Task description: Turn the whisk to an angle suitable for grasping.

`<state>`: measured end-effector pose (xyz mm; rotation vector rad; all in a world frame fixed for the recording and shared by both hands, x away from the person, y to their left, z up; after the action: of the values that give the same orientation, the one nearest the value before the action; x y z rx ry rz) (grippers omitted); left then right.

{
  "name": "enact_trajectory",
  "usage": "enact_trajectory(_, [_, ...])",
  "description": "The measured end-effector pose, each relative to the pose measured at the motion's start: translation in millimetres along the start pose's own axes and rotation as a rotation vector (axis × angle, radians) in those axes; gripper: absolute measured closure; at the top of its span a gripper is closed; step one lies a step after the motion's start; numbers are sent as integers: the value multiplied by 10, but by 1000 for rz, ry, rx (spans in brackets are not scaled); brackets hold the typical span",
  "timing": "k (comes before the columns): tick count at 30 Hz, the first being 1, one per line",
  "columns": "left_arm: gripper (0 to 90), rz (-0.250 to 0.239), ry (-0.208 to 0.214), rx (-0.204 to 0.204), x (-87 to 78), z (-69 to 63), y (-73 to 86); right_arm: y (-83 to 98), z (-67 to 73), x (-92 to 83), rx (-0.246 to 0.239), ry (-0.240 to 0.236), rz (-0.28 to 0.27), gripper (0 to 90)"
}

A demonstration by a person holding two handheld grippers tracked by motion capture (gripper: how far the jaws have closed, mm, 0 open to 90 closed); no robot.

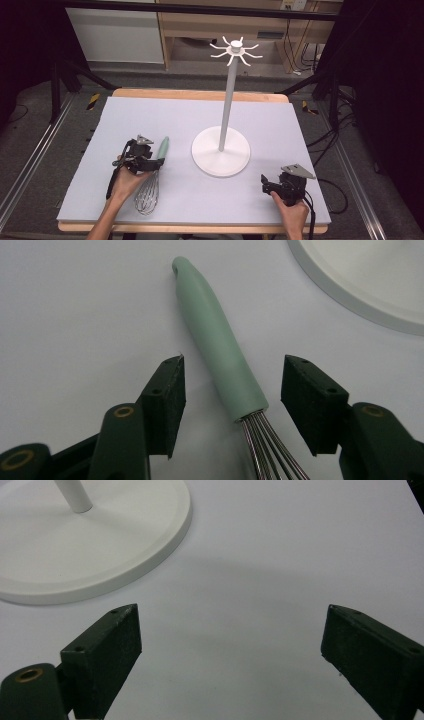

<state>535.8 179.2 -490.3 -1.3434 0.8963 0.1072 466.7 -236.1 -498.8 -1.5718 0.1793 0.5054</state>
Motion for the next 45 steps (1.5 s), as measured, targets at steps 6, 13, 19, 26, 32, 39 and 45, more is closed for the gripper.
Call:
enact_trajectory(6, [478, 26, -5, -10, 60, -6, 18, 2, 0, 4, 0, 0, 3, 96])
enact_trajectory(13, [527, 52, -8, -23, 122, -9, 49, 8, -2, 9, 4, -4, 9, 96])
enact_trajectory(19, [559, 73, -13, -30, 160, -20, 63, 8, 2, 6, 3, -6, 10, 96])
enact_trajectory(26, [581, 97, -22, -49, 202, -28, 87, 9, 5, 11, 3, -7, 11, 98])
enact_trajectory(32, [590, 122, -33, -49, 216, -28, 75, 11, 6, 12, 0, -10, 13, 98])
enact_trajectory(39, [597, 152, -57, -42, 229, -49, 60, 12, 11, 14, 3, -14, 15, 98])
enact_trajectory(45, [613, 166, -76, -46, 237, -53, 49, 13, 6, 17, -1, -15, 18, 98])
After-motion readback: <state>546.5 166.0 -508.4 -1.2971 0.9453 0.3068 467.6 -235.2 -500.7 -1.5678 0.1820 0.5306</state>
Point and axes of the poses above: each handheld gripper's, and its own axes: x roughly forward along the jaws, y roughly out of its underside, z roughly to its left, the point moved 6 cm from there along x, roughly forward along the jaws, and after that the axes turned 12 degrees about -z, right-handed, at the moved point
